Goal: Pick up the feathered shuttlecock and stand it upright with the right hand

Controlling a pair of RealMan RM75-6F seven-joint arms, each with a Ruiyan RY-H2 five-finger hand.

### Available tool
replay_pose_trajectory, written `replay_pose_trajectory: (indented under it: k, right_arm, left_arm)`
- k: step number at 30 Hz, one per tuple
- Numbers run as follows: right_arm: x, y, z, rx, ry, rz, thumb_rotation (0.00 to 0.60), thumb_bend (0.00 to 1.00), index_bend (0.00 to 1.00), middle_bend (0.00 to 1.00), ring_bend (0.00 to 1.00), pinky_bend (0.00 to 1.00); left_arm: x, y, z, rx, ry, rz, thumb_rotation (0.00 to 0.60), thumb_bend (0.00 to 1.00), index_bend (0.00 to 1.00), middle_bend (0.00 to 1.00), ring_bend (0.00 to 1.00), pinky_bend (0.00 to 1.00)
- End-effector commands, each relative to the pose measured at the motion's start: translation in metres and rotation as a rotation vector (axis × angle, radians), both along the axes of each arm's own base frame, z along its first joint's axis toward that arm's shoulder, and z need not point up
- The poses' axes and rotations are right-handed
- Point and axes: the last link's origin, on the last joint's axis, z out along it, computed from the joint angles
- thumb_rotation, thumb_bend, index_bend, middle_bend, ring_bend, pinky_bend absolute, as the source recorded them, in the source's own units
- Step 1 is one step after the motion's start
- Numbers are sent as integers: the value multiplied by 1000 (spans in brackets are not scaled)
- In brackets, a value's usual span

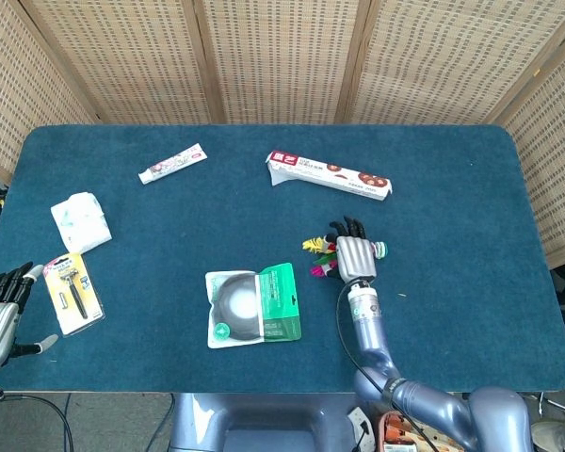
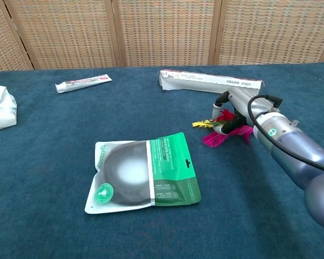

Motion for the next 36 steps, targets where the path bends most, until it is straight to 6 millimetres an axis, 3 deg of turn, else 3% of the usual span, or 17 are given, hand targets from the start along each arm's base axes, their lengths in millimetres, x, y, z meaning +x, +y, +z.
replay_pose_trajectory:
  k: [1,36]
  right_arm:
    - [-1,0,1,0,3,-2,600,398,511,185,0,15]
    - [-4,6,17,-13,2,-16,600,450,545,223,18,32]
  left_arm:
    - [0,0,0,0,0,0,600,0,0,0,0,0]
    - [4,-2,0,-5,-5,-14,600,0,0,0,0,0]
